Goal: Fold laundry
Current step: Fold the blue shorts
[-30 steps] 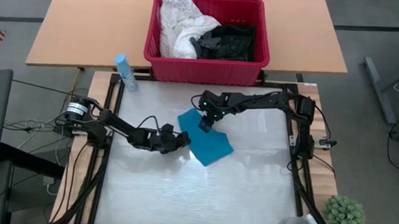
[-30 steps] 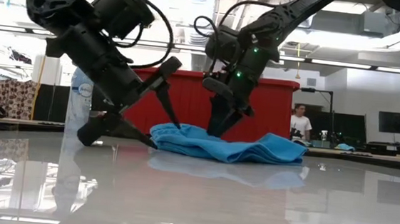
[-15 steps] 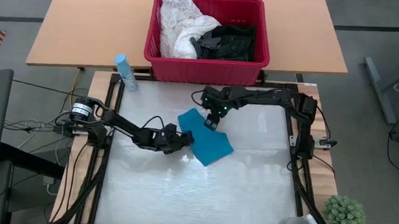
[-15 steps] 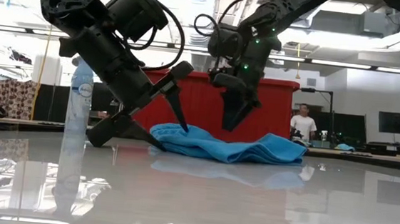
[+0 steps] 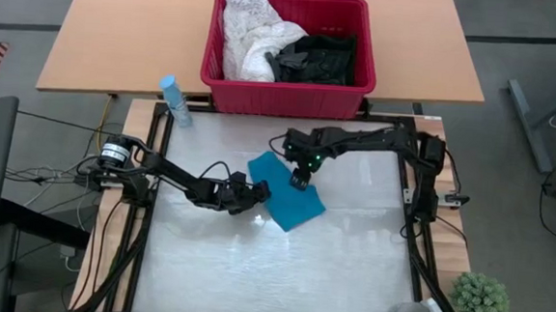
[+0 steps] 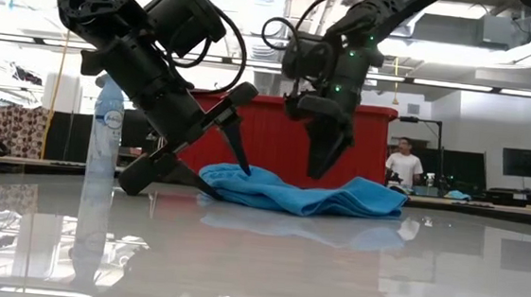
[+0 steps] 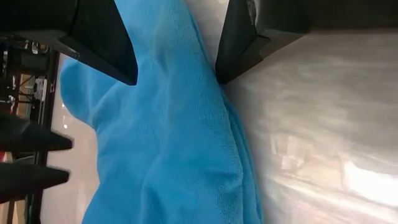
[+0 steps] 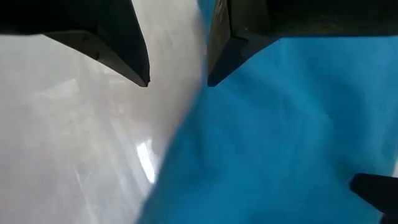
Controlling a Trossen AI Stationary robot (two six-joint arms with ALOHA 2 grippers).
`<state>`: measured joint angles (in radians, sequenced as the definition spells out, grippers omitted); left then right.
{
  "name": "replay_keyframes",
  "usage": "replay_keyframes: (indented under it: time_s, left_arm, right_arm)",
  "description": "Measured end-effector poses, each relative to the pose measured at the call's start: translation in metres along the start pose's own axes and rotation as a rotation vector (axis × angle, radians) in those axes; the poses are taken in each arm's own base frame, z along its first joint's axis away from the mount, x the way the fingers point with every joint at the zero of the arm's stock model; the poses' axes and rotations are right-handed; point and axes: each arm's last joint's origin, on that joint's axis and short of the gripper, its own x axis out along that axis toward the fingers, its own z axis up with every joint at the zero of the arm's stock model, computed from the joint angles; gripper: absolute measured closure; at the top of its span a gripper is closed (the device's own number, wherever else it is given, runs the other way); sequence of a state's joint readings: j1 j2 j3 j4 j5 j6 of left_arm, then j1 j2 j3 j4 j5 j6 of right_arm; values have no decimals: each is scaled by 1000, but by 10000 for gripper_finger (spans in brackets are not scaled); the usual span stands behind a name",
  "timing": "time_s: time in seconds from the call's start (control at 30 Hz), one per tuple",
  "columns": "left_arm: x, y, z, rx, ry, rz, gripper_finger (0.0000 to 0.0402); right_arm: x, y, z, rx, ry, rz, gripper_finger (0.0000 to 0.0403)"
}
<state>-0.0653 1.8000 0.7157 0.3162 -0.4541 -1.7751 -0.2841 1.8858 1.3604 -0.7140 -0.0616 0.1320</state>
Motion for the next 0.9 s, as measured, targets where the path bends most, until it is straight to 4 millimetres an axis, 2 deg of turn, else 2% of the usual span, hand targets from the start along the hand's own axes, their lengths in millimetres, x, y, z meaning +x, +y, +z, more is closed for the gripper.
replay_keyframes:
  time_s: [0.4,0.7,0.9]
  left_arm:
    - [2,0,4,18,-9,6,184]
    - [2,0,5,19,-22,5,184]
    - [2,-2,5,12,-23,-17,184]
  right_arm:
    - [3,-2,8,27,-96,102,213]
    - [20,-20,-2,108,-125,152,170]
    - [30,-16,-11,74,-137,155,168]
